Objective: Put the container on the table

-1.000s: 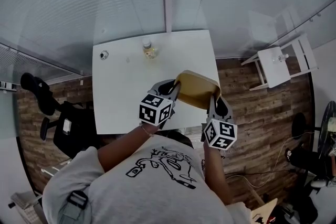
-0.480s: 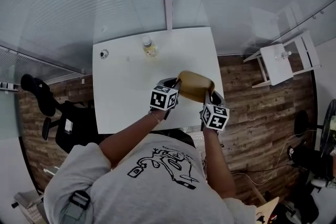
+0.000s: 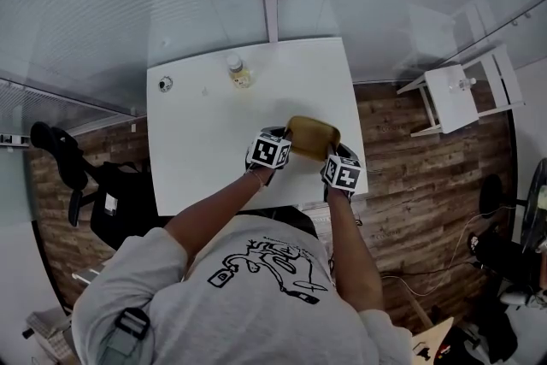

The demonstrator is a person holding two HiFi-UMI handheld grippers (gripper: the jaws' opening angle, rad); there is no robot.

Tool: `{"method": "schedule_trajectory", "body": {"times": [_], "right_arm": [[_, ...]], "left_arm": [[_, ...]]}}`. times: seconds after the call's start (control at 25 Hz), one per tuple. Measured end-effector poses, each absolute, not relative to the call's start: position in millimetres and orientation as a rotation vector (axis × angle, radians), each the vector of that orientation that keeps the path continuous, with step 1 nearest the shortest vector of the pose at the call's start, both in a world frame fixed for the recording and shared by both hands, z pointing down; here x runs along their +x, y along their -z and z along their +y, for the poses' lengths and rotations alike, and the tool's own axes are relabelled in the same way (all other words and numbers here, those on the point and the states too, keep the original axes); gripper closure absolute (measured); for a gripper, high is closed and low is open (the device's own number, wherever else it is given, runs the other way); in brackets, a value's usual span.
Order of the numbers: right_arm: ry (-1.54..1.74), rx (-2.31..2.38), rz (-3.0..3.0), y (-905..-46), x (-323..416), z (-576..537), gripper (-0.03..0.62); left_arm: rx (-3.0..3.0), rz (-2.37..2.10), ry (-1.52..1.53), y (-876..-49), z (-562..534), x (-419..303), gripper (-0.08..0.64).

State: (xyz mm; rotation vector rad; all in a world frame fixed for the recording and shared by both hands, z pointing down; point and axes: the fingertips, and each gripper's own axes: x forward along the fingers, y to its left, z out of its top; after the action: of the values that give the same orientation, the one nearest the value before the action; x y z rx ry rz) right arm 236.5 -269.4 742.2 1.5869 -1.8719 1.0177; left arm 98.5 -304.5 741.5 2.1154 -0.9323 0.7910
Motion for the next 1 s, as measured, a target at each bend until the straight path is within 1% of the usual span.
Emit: {"method": "schedule_trajectory", "body": {"times": [0.32,0.68,0.76,0.8,0.84,0.88,1.0], "right_arm": [[-1.087,1.536,-1.787,-784,243,-262,0.54],[-1.107,1.525,-1.757,-800,248,-253,0.538],[-1.104,1.504,-1.765,-802,247,-251,0.525],[-1.099,1.497,-1.77,-801,248,-250,0.509],[-1.093,1.504,-1.776,-799,249,-250,0.489],[-1.089,1.523,-1.782,-795,251,-250,0.477],[-1.071,1.572,-1.82,-781,257,-253,0.476]], "left_arm": [[2.077,-0.895,-0.888,-779,-297,110,0.534],[2.043,-0.893,-0.931,-802,-289,117,0.532],[2.043,-0.882,-0.934,-802,-288,120,0.525],[2.043,-0.874,-0.934,-802,-288,121,0.518],[2.043,-0.87,-0.932,-802,-287,121,0.486],[2.044,-0.873,-0.927,-800,-287,121,0.407],[2.053,-0.901,-0.893,-791,-288,117,0.396]]}}
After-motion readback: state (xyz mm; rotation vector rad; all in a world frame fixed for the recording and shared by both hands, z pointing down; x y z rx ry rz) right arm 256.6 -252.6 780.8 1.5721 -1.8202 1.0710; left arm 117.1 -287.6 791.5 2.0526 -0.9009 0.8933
